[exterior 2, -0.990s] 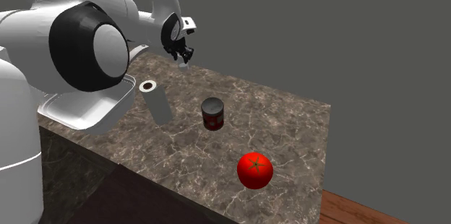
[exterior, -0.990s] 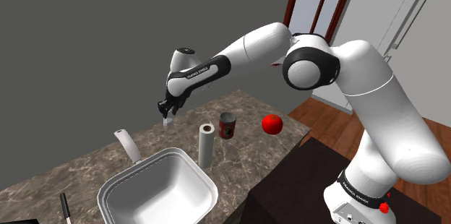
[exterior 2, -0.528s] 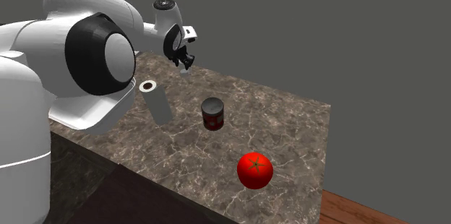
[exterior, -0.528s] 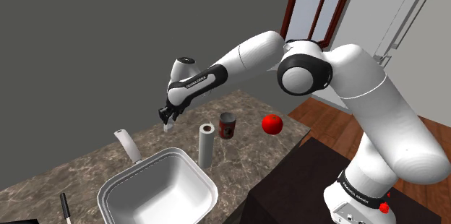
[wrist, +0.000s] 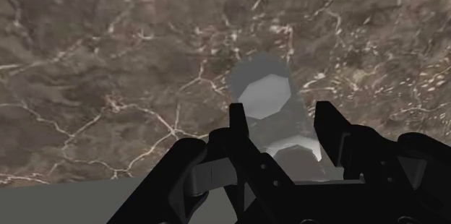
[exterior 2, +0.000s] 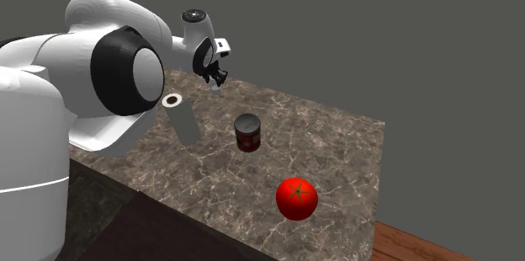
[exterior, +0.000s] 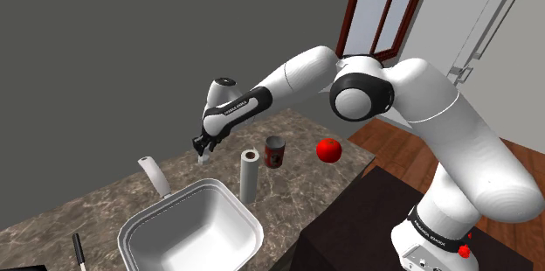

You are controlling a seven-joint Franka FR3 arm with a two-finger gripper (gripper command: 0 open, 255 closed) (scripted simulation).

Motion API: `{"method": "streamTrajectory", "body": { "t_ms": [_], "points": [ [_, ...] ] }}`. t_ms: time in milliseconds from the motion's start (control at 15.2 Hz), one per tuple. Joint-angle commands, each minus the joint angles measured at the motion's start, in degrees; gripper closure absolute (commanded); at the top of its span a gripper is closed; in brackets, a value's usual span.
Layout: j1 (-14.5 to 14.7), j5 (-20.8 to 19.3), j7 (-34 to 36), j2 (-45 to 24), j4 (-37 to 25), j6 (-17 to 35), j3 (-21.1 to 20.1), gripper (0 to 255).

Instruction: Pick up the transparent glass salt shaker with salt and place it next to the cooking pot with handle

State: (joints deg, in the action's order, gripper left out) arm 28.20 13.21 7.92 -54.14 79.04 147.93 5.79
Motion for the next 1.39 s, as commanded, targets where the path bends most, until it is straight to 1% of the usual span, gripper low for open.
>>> {"method": "streamTrajectory", "body": {
  "t_ms": [0,198,264,594,858,1320],
  "points": [
    [0.0,0.0,0.0,-0.1,0.0,0.0,0.0,255],
    [0.0,0.0,0.0,-0.1,0.0,0.0,0.0,255],
    [0.0,0.0,0.0,-0.1,0.0,0.0,0.0,0],
    [0.0,0.0,0.0,0.0,0.0,0.0,0.0,0],
    [0.5,-0.3,-0.1,7.5,6.1,-1.5,0.6,0],
    [0.5,-0.3,-0.1,7.5,6.1,-1.5,0.6,0]
  ]
}}
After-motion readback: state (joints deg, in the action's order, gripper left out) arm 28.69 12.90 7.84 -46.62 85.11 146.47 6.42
